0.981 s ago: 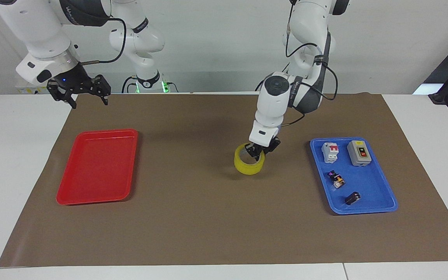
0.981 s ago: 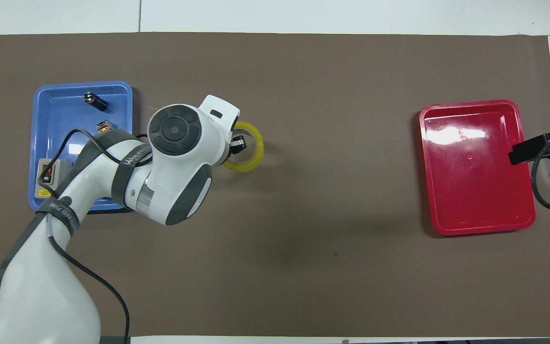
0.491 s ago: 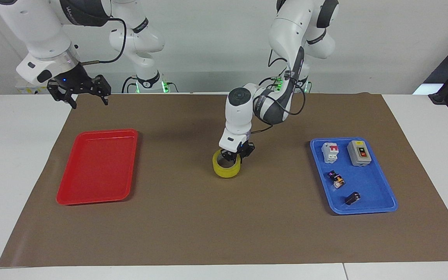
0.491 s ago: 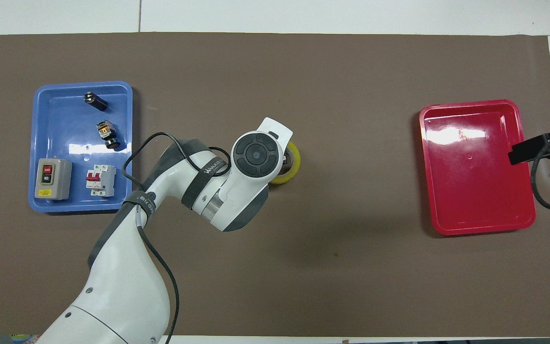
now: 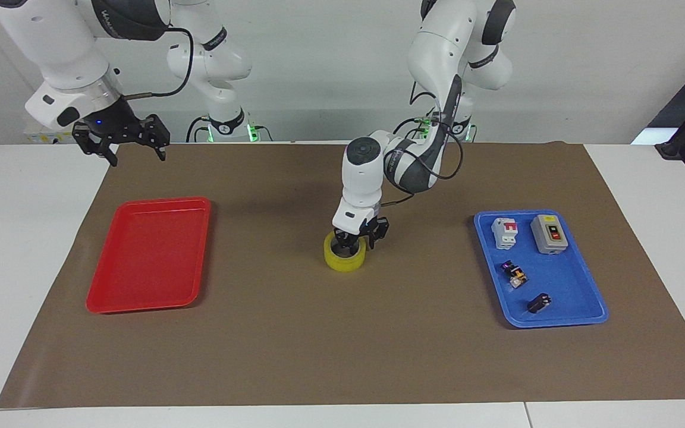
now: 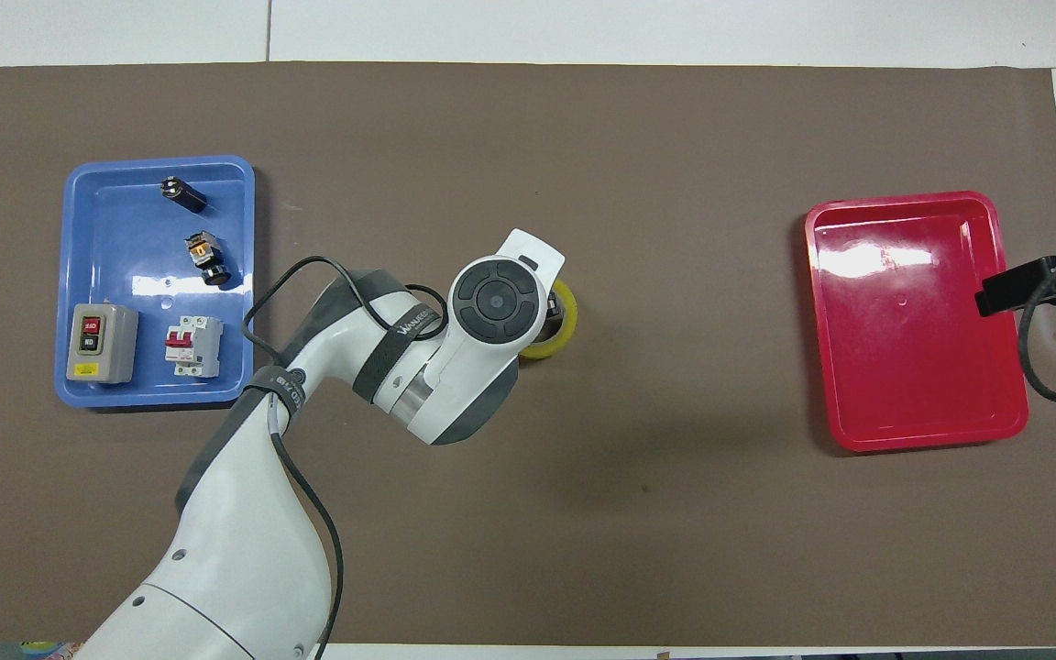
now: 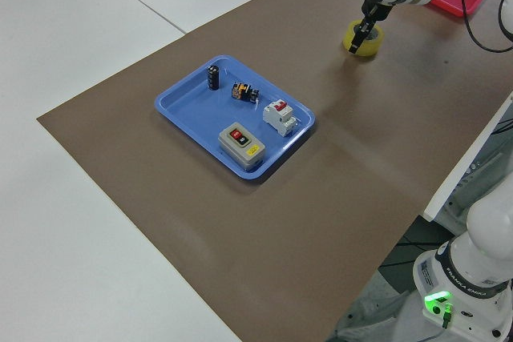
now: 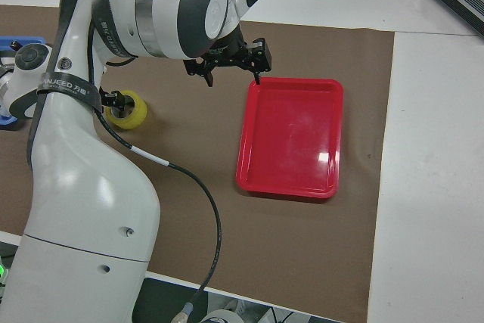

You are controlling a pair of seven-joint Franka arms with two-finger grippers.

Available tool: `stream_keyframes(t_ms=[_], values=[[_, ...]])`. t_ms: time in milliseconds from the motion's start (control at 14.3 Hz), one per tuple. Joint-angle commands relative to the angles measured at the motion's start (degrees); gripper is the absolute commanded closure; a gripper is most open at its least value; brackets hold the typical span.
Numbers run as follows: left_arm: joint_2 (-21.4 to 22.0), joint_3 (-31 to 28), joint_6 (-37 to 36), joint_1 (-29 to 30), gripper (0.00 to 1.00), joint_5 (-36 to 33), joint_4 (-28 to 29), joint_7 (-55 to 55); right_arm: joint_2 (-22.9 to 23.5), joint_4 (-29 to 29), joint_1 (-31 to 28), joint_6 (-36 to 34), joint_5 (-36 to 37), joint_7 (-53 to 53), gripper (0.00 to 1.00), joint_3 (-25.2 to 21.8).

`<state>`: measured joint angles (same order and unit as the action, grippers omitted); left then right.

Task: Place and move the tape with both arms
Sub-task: 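Withdraw the left gripper while the right gripper grasps the tape roll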

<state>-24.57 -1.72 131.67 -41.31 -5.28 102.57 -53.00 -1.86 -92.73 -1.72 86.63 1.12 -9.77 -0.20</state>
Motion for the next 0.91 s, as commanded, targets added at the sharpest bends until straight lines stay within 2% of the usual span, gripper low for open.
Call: stream_keyframes(t_ms=[0,140,280,491,631,701,841], values=[[11.7,-0.21,-0.28,4.03,0.0,-1.32,9.36,3.23,-0.95,-2.1,0.05,1.34,-1.21,-0.43,0.0,0.38],[17.25,-0.04,-1.67,8.77,0.0,-1.32,12.81,10.77,-1.39,-3.95,5.21,5.55,-1.3,4.28,0.0,0.64],[20.51,-0.04,-7.54,13.16,0.0,-1.32,12.83,17.98,-0.17,-3.96,10.31,9.41,-4.44,12.1,0.0,0.64],[24.21,-0.21,-14.32,21.34,0.0,-0.79,12.3,31.76,6.4,-2.99,18.13,16.96,-4.81,21.08,0.0,0.64],[25.18,-0.83,-17.84,26.69,0.0,1.56,9.77,39.08,11.77,-3.25,22.8,24.77,-4.81,26.7,0.0,0.64],[25.62,-0.92,-20.12,29.07,0.0,4.72,7.84,41.72,13.62,-3.95,24.91,28.29,-4.81,28.21,0.0,0.64],[25.71,-1.0,-26.26,33.47,0.0,6.59,2.92,45.34,16.61,-5.88,26.85,34.2,-4.72,29.1,0.0,0.64]])
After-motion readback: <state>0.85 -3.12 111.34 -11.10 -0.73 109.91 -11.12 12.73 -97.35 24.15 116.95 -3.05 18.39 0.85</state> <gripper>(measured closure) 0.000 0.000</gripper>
